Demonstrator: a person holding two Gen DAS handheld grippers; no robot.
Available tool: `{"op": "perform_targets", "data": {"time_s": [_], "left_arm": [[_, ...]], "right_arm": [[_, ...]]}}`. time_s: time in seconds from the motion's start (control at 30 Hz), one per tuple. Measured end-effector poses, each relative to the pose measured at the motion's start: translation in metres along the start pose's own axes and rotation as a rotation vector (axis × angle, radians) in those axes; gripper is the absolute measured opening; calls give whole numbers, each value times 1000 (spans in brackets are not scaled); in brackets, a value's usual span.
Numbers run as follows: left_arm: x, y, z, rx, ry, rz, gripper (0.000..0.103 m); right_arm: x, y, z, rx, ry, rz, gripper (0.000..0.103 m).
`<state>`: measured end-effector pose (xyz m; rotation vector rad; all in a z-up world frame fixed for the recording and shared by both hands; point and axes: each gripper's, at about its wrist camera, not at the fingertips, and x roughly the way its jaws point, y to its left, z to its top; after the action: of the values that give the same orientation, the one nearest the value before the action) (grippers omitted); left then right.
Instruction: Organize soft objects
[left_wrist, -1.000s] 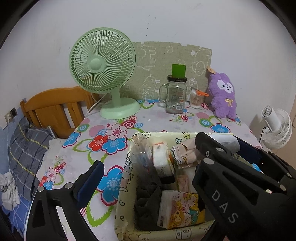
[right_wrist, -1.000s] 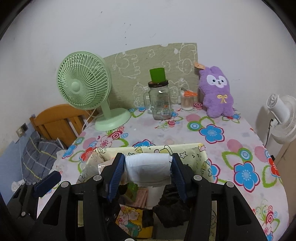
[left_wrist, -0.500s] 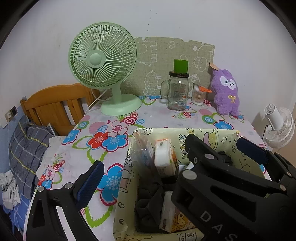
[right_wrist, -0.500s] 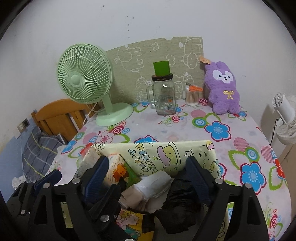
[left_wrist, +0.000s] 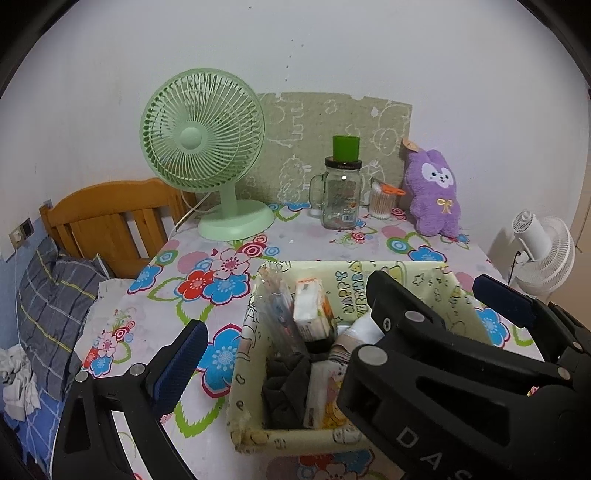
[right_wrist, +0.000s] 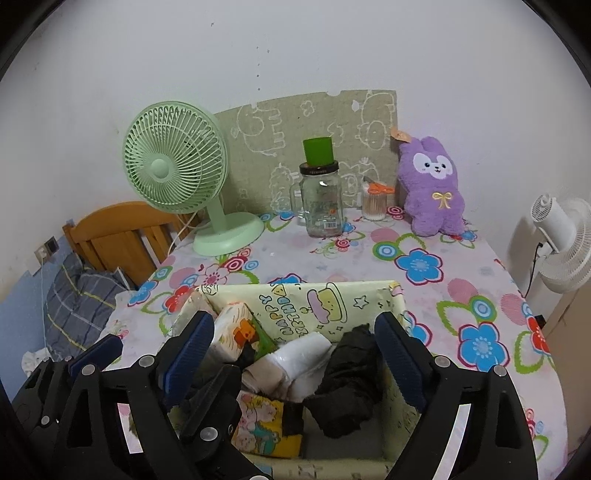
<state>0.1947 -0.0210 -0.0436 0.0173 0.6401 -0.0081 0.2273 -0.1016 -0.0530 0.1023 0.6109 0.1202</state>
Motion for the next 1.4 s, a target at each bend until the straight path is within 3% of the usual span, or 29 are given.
{"op": "perform_targets", "data": {"time_s": [1.03, 1.4], "left_arm": [[-105, -12, -37, 15, -122, -66, 103], [-138, -9, -51, 33, -184, -33, 103]], "right_arm": [[-127, -4, -35, -4, -118, -68, 99], [-166, -14, -53, -5, -183, -96, 101]]}}
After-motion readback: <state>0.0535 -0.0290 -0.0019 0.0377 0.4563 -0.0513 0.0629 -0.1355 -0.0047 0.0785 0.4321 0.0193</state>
